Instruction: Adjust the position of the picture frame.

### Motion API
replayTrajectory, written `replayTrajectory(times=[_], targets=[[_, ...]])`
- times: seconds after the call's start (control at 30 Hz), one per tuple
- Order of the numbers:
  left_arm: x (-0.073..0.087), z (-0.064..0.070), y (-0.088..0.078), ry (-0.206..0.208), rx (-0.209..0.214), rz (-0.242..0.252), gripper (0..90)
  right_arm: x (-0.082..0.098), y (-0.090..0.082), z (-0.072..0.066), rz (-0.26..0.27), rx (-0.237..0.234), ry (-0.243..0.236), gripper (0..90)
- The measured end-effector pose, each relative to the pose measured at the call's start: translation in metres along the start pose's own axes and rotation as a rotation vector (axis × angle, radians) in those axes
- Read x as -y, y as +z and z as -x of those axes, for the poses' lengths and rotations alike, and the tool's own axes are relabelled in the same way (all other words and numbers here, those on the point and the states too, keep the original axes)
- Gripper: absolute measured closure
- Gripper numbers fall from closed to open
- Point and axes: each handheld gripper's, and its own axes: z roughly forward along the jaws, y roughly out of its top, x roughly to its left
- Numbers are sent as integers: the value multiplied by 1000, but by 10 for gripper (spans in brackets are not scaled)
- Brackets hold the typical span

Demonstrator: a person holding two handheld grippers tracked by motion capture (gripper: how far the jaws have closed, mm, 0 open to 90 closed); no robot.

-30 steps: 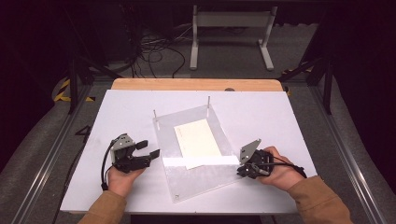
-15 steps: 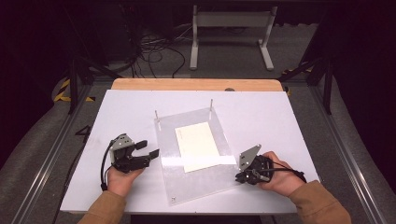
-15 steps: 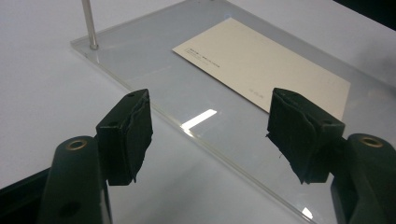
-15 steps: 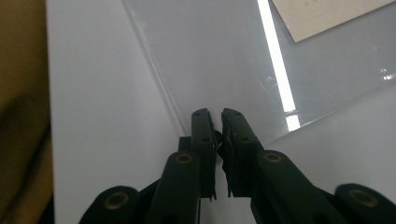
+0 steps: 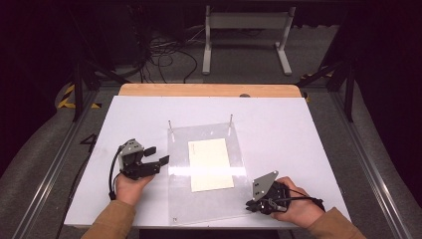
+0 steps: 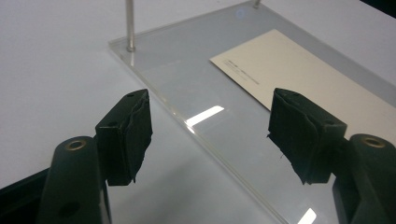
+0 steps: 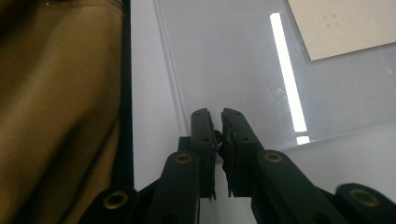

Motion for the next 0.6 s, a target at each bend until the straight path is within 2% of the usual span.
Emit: replayTrajectory(times=[0.03, 0.07, 0.13, 0.23, 0.27, 0.3, 0.33, 0.37, 0.4, 0.43, 0.47, 0.5, 0.53, 0.6], targets=[[-4, -5, 6, -18, -7, -3, 303, 2, -1, 2, 20, -12, 19, 829], [-4, -5, 6, -18, -7, -3, 300, 2, -1, 2, 20, -12, 19, 829], [-13, -13, 17, -22, -29, -12, 299, 5, -4, 2, 64, -17, 40, 837], [-22, -20, 33, -35, -26, -30, 301, 8, -16, 5, 146, 22, 65, 823], [-22, -20, 33, -35, -26, -30, 316, 8, -16, 5, 146, 22, 65, 823], [-28, -21, 43, -28, -57, -42, 332, 12, -26, 8, 202, 49, 96, 807], [-31, -21, 47, -26, -87, -46, 347, 14, -28, 9, 216, 59, 110, 804], [-31, -21, 47, -26, -87, -46, 356, 14, -28, 9, 216, 59, 110, 804], [-37, -23, 56, -24, -119, -42, 366, 19, -33, 12, 241, 75, 133, 794], [-40, -24, 60, -30, -123, -40, 379, 21, -35, 13, 250, 82, 146, 778], [-40, -24, 60, -30, -123, -40, 405, 24, -36, 13, 257, 92, 165, 749], [-46, -25, 67, -22, -138, -27, 446, 26, -36, 14, 256, 105, 180, 742], [-46, -25, 67, -22, -138, -27, 505, 26, -36, 14, 256, 105, 180, 742], [-50, -23, 74, 3, -168, -16, 604, 31, -37, 12, 258, 111, 205, 740]])
